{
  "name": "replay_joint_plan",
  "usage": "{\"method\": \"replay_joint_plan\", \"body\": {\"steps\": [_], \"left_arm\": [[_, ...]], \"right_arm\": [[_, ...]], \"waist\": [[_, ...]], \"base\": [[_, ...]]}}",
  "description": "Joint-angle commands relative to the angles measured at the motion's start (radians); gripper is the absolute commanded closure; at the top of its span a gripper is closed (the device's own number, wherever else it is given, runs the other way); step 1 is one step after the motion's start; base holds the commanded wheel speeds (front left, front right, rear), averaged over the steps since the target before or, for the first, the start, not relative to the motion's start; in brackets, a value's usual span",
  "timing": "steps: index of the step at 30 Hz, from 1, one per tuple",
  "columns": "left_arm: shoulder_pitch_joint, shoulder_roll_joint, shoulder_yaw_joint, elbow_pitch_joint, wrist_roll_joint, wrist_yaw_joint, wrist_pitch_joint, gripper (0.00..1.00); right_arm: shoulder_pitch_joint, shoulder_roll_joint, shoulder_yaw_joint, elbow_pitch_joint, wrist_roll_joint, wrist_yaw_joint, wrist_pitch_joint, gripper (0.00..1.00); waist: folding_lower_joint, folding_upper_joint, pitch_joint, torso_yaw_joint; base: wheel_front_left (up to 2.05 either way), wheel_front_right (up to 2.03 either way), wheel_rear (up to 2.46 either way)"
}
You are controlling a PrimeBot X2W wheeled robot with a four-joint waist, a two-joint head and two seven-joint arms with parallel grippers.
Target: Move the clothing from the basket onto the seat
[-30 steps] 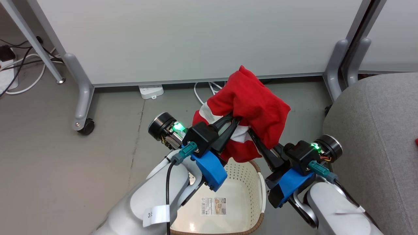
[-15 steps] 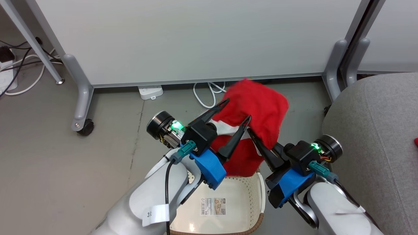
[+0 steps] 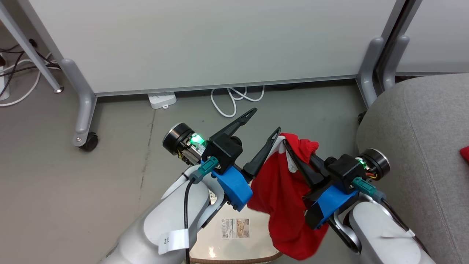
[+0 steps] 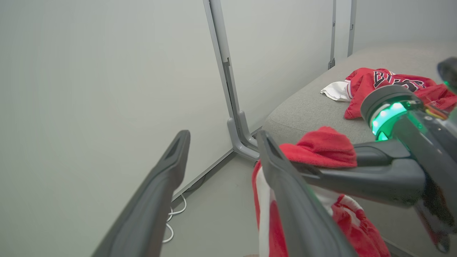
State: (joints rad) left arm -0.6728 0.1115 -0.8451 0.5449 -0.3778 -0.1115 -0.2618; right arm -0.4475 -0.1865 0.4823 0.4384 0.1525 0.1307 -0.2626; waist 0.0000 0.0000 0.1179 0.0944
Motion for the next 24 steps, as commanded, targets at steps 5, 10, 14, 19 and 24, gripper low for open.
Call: {"method": "replay_joint_plan", "body": {"steps": [5, 10, 14, 19, 24], "left_arm": [[-0.003, 0.006, 0.010, -0.010, 0.010, 0.004, -0.005, 0.00], [-0.013, 0.010, 0.010, -0.019, 0.014, 0.004, -0.005, 0.00], [-0.020, 0.013, 0.008, -0.022, 0.018, 0.003, -0.005, 0.00], [-0.032, 0.015, -0.001, -0.027, 0.027, -0.001, -0.004, 0.00], [-0.042, 0.015, -0.017, -0.026, 0.036, -0.005, -0.004, 0.00]], "right_arm": [[-0.017, -0.007, -0.027, -0.014, -0.009, 0.000, -0.003, 1.00], [-0.029, -0.010, -0.066, -0.031, -0.016, 0.000, -0.003, 1.00], [-0.031, -0.011, -0.105, -0.050, -0.024, 0.000, -0.003, 1.00], [-0.039, -0.017, -0.163, -0.079, -0.035, 0.000, -0.003, 1.00], [-0.033, -0.024, -0.210, -0.103, -0.043, 0.000, -0.003, 1.00]], "waist": [[0.0000, 0.0000, 0.021, -0.029], [0.0000, 0.0000, 0.045, -0.064], [0.0000, 0.0000, 0.067, -0.096], [0.0000, 0.0000, 0.101, -0.150], [0.0000, 0.0000, 0.125, -0.201]], "base": [[0.00, 0.00, 0.00], [0.00, 0.00, 0.00], [0.00, 0.00, 0.00], [0.00, 0.00, 0.00], [0.00, 0.00, 0.00]]}}
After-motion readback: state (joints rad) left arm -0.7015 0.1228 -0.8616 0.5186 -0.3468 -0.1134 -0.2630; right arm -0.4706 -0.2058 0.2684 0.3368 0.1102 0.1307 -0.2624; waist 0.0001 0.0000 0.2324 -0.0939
